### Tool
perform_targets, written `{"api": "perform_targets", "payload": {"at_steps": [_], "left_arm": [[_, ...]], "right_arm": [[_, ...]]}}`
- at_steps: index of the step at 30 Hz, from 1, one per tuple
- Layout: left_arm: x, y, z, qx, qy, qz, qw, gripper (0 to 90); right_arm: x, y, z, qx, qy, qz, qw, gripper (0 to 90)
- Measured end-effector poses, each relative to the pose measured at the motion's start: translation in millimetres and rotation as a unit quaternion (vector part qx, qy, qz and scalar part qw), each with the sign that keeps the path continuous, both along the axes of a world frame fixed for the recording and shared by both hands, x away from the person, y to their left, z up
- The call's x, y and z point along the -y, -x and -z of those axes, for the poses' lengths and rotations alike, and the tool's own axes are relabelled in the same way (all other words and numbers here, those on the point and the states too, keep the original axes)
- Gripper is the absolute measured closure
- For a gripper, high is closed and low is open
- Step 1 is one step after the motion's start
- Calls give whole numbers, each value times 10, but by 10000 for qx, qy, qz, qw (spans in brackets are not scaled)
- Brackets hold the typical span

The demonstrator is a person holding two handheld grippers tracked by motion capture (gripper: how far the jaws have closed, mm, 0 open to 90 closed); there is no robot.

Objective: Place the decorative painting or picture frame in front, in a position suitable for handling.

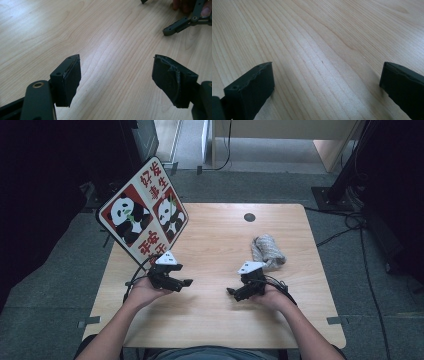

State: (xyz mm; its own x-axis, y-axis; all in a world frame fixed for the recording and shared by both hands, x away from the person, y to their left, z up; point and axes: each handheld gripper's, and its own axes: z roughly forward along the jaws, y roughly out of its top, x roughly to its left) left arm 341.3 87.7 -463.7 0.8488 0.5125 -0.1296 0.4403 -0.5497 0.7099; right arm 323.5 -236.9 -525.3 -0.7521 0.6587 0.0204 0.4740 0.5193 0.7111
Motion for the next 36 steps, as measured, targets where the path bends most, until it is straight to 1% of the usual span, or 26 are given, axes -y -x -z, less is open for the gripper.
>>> {"api": "perform_targets", "payload": {"at_steps": [1,4,5,9,12,17,20,21,25,26,32,36], "left_arm": [[-13,2,-13,-40,40,68,10000,228],[-28,6,-36,-26,42,73,10000,238],[-46,19,-64,-5,31,91,10000,242],[-91,38,-110,-51,98,128,9999,265],[-111,56,-132,-53,93,141,9998,285],[-158,52,-175,-12,158,64,9999,318],[-199,51,-204,-19,227,67,9997,334],[-218,49,-213,-22,219,85,9997,339],[-286,68,-244,51,210,21,9998,347],[-299,72,-248,55,264,-12,9996,349],[-387,97,-293,87,265,-101,9996,366],[-470,114,-319,98,303,-186,9993,374]], "right_arm": [[0,0,0,-1,-1,0,10000,0],[0,0,0,-1,1,1,10000,0],[0,0,0,-1,0,2,10000,0],[0,1,0,0,1,1,10000,0],[0,1,0,-1,1,2,10000,0],[-1,2,0,3,0,10,10000,0],[-3,6,1,3,-2,29,10000,0],[-3,7,1,4,-1,32,10000,0],[-5,9,0,2,1,43,10000,0],[-6,10,0,0,-2,45,10000,0],[-8,12,0,-1,0,54,10000,0],[-8,12,0,0,4,58,10000,0]]}}
